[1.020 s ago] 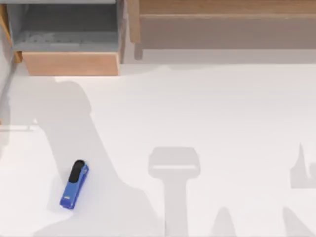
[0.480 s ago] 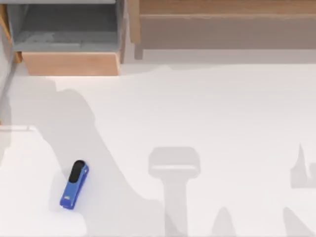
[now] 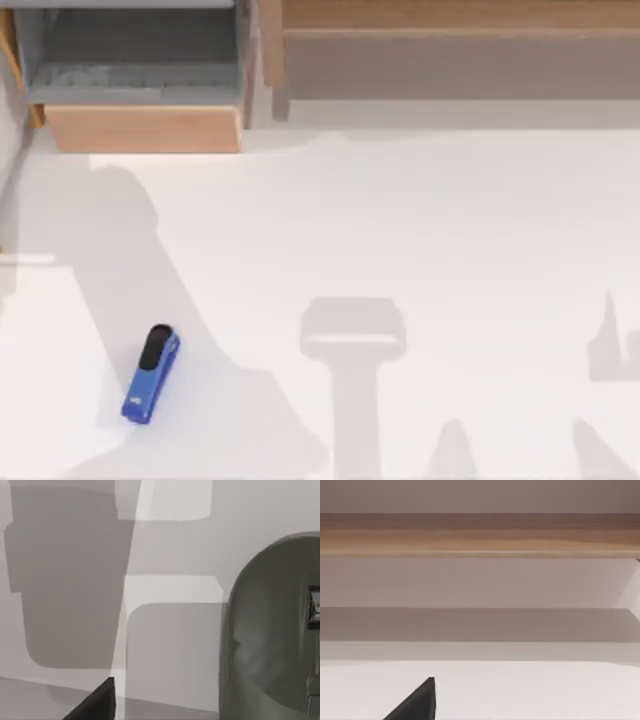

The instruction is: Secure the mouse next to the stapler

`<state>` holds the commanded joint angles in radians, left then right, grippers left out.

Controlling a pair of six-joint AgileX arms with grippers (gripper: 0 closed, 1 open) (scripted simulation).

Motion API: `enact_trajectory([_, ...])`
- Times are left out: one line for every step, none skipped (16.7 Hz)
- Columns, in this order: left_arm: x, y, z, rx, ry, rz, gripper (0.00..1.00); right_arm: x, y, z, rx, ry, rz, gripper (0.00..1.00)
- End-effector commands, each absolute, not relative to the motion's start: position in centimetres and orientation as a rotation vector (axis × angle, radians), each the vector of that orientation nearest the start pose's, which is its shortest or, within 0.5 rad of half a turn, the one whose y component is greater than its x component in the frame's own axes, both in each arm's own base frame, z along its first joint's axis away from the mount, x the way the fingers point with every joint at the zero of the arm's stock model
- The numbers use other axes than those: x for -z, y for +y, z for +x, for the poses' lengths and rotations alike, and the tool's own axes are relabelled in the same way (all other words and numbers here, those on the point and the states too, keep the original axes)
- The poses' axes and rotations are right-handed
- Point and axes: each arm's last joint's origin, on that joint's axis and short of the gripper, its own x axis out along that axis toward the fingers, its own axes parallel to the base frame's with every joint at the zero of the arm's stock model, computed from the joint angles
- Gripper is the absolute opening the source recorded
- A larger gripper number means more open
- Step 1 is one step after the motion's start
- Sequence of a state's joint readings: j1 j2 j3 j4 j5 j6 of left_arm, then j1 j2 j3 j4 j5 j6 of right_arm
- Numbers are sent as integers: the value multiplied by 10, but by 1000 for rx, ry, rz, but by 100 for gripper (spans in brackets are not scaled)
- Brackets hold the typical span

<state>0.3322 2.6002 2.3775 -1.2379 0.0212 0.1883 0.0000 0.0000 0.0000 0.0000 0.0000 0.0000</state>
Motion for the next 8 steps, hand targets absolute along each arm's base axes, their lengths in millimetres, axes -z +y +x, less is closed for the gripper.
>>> enact_trajectory([-138,173,487,-129,1460,-107,100,-160,-1,106,0,0,0,100])
enact_trajectory([-135,171,489,-124,1464,-105,100,-160,-1,106,0,0,0,100])
enact_trajectory([-134,170,489,-122,1465,-105,100,-160,-1,106,0,0,0,100])
enact_trajectory([-134,170,489,-122,1465,-105,100,-160,-1,106,0,0,0,100])
enact_trajectory([-134,170,489,-122,1465,-105,100,-160,-1,106,0,0,0,100])
enact_trajectory([-134,170,489,-122,1465,-105,100,-160,-1,106,0,0,0,100])
enact_trajectory([-134,170,489,-122,1465,-105,92,-160,-1,106,0,0,0,100])
enact_trajectory([-134,170,489,-122,1465,-105,85,-160,-1,106,0,0,0,100])
